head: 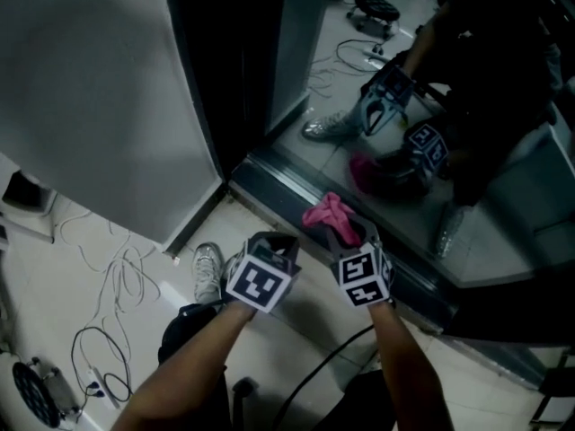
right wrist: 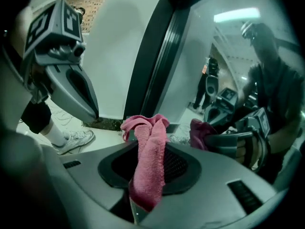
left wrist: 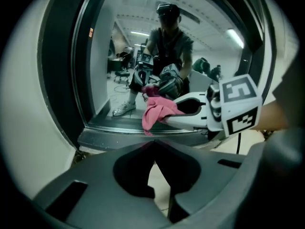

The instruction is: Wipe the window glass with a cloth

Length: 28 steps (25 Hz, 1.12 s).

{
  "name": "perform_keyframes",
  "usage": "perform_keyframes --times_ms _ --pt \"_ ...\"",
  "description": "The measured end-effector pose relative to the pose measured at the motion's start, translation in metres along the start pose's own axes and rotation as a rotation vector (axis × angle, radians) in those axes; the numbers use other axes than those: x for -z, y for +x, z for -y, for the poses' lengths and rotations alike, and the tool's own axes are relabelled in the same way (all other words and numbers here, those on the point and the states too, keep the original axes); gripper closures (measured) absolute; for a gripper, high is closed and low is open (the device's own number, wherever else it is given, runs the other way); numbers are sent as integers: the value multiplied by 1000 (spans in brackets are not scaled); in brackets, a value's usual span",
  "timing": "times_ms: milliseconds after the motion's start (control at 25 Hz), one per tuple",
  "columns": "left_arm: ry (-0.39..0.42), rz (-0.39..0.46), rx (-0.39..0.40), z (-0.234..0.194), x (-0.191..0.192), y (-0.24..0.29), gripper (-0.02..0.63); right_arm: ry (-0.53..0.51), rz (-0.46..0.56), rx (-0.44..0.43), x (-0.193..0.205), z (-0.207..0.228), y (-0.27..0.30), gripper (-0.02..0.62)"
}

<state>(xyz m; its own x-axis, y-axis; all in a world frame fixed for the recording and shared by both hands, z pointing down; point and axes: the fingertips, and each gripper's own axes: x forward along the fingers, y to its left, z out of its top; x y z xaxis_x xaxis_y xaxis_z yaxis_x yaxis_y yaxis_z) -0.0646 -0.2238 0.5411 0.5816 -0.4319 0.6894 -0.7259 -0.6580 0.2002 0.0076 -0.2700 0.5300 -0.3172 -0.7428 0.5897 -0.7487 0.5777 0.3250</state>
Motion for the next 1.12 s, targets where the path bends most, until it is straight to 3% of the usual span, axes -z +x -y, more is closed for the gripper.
perform_keyframes --times_ms 200,560,880,1120 --pt "172 54 -19 30 -34 -13 601 19 137 71 -39 26 -71 474" --pt "337 174 34 119 -108 -35 601 152 362 304 -70 91 -228 474" --pt "472 218 126 217 -139 -43 601 292 416 571 -22 157 -355 474" --pt "486 178 195 277 -136 -33 601 426 422 782 31 194 -432 474"
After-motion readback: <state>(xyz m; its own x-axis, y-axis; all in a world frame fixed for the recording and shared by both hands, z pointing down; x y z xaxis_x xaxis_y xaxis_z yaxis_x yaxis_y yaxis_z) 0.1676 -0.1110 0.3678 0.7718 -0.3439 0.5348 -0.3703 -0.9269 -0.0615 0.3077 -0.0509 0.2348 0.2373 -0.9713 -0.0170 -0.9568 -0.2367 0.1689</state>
